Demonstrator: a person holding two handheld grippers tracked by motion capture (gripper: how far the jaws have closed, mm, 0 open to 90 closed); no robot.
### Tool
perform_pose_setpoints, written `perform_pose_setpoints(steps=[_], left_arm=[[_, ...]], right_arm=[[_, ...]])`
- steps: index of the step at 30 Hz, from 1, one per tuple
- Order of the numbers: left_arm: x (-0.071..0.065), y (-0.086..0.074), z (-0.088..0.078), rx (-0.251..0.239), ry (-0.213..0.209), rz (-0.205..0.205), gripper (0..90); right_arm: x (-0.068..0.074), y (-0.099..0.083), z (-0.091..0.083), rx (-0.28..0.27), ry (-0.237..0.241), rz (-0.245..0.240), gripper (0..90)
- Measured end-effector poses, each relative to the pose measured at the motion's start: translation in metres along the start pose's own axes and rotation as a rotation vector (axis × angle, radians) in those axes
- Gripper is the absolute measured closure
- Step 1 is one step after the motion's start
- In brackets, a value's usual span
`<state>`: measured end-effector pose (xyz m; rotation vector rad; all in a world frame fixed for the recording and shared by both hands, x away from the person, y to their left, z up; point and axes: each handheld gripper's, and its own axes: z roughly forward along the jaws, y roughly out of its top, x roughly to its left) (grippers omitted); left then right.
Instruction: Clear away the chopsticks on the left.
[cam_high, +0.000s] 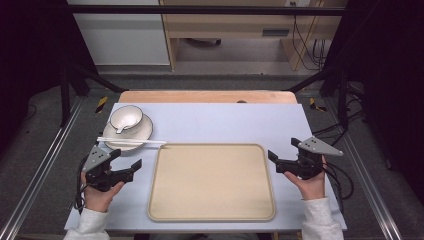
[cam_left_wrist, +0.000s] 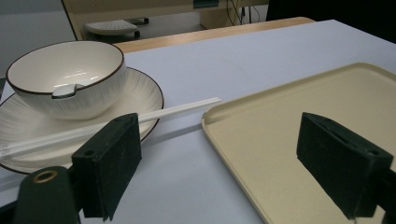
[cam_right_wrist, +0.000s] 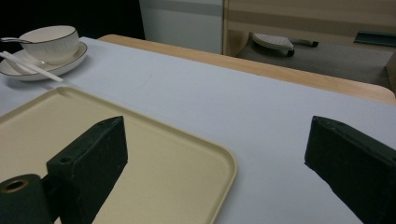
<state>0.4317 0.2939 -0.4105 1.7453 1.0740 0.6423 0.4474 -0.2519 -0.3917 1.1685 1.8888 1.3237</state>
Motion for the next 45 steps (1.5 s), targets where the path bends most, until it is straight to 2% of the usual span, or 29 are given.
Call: perform_pose_setpoints(steps=[8, 24, 27, 29, 32, 37, 45], left_arm=[[0.005, 0.002, 0.0, 0.014, -0.013, 0.013, 14.0], [0.036, 0.017, 0.002, 0.04, -0.011, 0.05, 14.2], [0.044, 0.02, 0.003, 0.044, -0.003, 0.05, 14.2], [0.052, 0.024, 0.004, 0.06, 0.007, 0.066, 14.2], [0.062, 0.027, 0.008, 0.058, 0.012, 0.059, 15.0], [0.08, 0.025, 0.021, 0.107, 0.038, 0.051, 16.0], [0.09, 0.015, 0.042, 0.177, 0.092, 0.079, 20.9]], right_arm=[[0.002, -0.001, -0.002, 0.004, 0.002, -0.004, 6.6], [0.008, 0.002, 0.002, 0.016, -0.003, -0.021, 6.5], [0.009, 0.003, 0.001, 0.016, -0.002, -0.021, 6.4], [0.01, 0.003, 0.001, 0.012, -0.001, -0.015, 6.6], [0.01, 0.003, 0.002, 0.015, -0.004, -0.018, 6.5], [0.011, 0.002, 0.004, 0.023, -0.003, -0.022, 6.6], [0.011, 0.002, 0.005, 0.028, -0.001, -0.024, 6.7]])
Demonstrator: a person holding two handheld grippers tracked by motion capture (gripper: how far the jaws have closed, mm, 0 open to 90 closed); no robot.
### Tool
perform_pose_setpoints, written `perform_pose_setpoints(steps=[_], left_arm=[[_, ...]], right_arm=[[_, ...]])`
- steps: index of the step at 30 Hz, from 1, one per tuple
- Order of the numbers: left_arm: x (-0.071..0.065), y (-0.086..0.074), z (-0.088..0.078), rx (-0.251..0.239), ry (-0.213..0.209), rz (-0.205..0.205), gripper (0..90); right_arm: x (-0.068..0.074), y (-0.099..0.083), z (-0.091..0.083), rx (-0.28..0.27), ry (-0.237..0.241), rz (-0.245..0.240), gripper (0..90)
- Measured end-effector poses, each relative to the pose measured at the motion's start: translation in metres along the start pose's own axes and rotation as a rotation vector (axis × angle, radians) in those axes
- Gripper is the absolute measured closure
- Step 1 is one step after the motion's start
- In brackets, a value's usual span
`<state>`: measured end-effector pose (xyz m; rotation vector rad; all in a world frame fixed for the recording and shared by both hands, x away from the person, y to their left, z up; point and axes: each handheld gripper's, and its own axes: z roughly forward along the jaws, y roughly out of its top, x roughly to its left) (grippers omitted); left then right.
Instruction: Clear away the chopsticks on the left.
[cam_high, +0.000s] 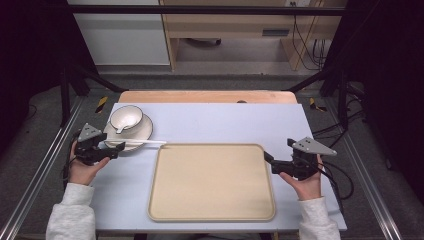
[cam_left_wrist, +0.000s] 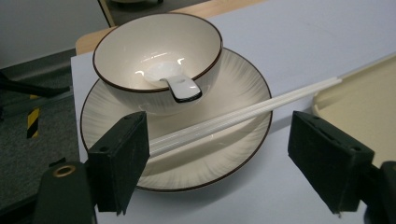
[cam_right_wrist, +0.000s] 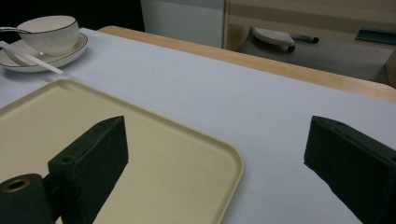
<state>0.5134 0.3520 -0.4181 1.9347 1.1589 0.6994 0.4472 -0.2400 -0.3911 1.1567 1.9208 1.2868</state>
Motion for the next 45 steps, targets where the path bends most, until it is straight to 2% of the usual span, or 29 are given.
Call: perform_pose_setpoints(steps=[4, 10, 13, 16, 27, 31, 36, 41, 45], left_arm=[[0.001, -0.003, 0.012, 0.028, 0.03, 0.022, 25.2], [0.004, -0.008, 0.025, 0.057, 0.05, 0.028, 32.0], [0.003, -0.01, 0.035, 0.074, 0.075, 0.055, 34.5], [0.002, -0.011, 0.039, 0.08, 0.08, 0.069, 37.3], [-0.001, -0.011, 0.042, 0.102, 0.099, 0.095, 44.2], [-0.004, -0.011, 0.042, 0.103, 0.101, 0.112, 44.9], [-0.003, -0.011, 0.046, 0.085, 0.099, 0.118, 43.9], [-0.003, -0.011, 0.045, 0.092, 0.103, 0.122, 45.2], [-0.003, -0.011, 0.045, 0.093, 0.085, 0.12, 44.2]], right_arm=[[0.001, 0.0, 0.001, 0.004, -0.001, -0.001, 6.7], [0.001, -0.001, 0.003, 0.015, 0.0, -0.009, 6.7], [0.001, -0.001, 0.003, 0.017, 0.0, -0.006, 6.7], [0.002, -0.001, 0.004, 0.018, -0.002, -0.006, 6.7], [0.002, -0.002, 0.004, 0.021, 0.0, -0.012, 6.8], [0.002, -0.001, 0.004, 0.019, -0.001, -0.01, 6.9], [0.002, -0.002, 0.005, 0.022, 0.0, -0.013, 6.9], [0.002, -0.002, 0.005, 0.023, -0.001, -0.013, 7.0], [0.002, -0.002, 0.004, 0.021, -0.001, -0.015, 7.1]])
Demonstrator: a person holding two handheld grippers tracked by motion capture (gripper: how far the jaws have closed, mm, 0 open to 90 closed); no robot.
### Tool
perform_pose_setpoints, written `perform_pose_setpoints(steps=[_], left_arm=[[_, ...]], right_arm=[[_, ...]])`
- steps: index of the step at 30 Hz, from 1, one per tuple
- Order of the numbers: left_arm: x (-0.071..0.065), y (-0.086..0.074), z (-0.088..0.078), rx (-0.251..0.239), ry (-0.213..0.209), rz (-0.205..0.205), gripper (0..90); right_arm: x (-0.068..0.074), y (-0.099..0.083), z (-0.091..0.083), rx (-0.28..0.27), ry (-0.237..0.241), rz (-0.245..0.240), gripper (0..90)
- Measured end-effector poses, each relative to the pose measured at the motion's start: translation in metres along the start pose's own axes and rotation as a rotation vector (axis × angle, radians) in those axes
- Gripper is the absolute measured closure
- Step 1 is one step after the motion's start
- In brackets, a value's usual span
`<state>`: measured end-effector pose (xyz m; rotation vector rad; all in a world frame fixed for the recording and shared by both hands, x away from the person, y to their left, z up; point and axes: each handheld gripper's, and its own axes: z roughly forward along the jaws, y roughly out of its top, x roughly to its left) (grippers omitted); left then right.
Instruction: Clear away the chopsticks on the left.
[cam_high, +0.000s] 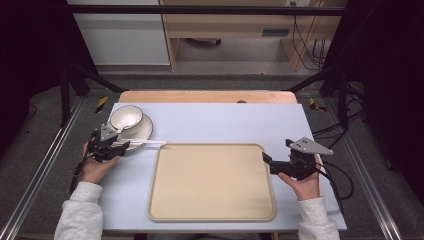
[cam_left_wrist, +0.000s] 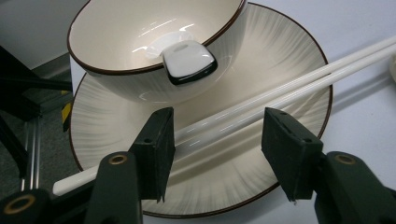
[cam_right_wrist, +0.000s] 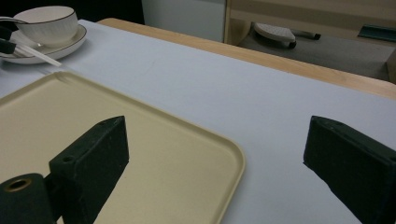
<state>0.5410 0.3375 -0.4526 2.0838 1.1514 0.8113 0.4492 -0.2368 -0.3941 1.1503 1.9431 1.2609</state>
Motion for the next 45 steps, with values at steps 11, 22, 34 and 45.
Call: perform_pose_setpoints(steps=[11, 22, 34, 45], left_arm=[[-0.002, 0.0, 0.001, 0.026, -0.027, 0.002, 52.8], [-0.004, 0.001, 0.002, 0.051, -0.08, -0.002, 70.9], [-0.008, 0.004, 0.003, 0.07, -0.102, -0.017, 82.5], [-0.013, 0.011, 0.008, 0.093, -0.096, -0.059, 76.4]], right_arm=[[0.0, 0.0, -0.001, -0.005, 0.0, 0.003, 7.3], [-0.001, 0.001, -0.002, -0.005, -0.002, 0.001, 7.3], [-0.001, 0.0, -0.002, -0.005, -0.001, -0.003, 7.5], [-0.001, 0.0, -0.002, -0.002, 0.002, -0.002, 7.5]])
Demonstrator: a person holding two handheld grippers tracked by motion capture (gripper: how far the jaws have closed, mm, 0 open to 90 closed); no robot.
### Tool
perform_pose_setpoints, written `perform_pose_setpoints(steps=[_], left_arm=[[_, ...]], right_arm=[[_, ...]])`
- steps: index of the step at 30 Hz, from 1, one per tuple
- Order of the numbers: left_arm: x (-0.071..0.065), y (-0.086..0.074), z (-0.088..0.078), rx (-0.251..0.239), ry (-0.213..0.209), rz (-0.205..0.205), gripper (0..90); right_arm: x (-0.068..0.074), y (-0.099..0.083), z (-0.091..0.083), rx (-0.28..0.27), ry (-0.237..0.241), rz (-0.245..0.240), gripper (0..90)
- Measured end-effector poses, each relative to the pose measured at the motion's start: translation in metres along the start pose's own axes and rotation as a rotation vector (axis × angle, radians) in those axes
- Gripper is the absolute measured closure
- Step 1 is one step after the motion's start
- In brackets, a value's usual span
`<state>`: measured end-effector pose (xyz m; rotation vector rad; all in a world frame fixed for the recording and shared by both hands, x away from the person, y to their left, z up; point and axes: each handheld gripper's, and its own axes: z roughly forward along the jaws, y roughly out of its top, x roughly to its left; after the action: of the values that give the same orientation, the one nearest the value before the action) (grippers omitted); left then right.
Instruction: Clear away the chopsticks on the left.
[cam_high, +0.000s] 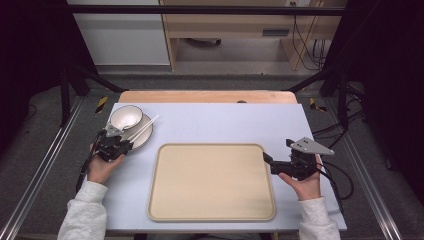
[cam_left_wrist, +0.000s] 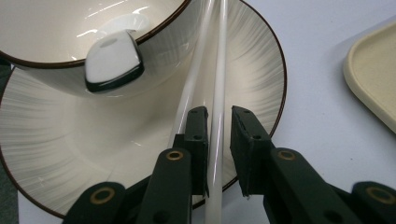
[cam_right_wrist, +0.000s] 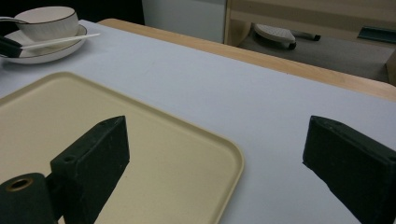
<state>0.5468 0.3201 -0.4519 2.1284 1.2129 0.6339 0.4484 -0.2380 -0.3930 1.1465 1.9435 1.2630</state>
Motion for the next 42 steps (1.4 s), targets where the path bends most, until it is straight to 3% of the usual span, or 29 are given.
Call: perform_pose_setpoints(steps=[7, 20, 32, 42], left_arm=[[-0.002, 0.003, 0.009, 0.032, 0.006, -0.017, 79.8], [-0.003, 0.005, 0.008, 0.027, -0.013, -0.035, 83.9], [-0.013, 0.009, -0.011, -0.03, 0.01, -0.089, 84.1], [-0.033, 0.01, -0.033, -0.088, 0.026, -0.113, 84.2]], right_arm=[[0.0, 0.0, 0.001, 0.005, 0.003, -0.004, 7.6], [0.0, 0.0, 0.001, 0.007, 0.004, -0.001, 7.5], [-0.002, 0.001, -0.004, -0.01, -0.002, 0.011, 6.8], [-0.006, 0.002, -0.011, -0.029, -0.017, 0.025, 4.5]])
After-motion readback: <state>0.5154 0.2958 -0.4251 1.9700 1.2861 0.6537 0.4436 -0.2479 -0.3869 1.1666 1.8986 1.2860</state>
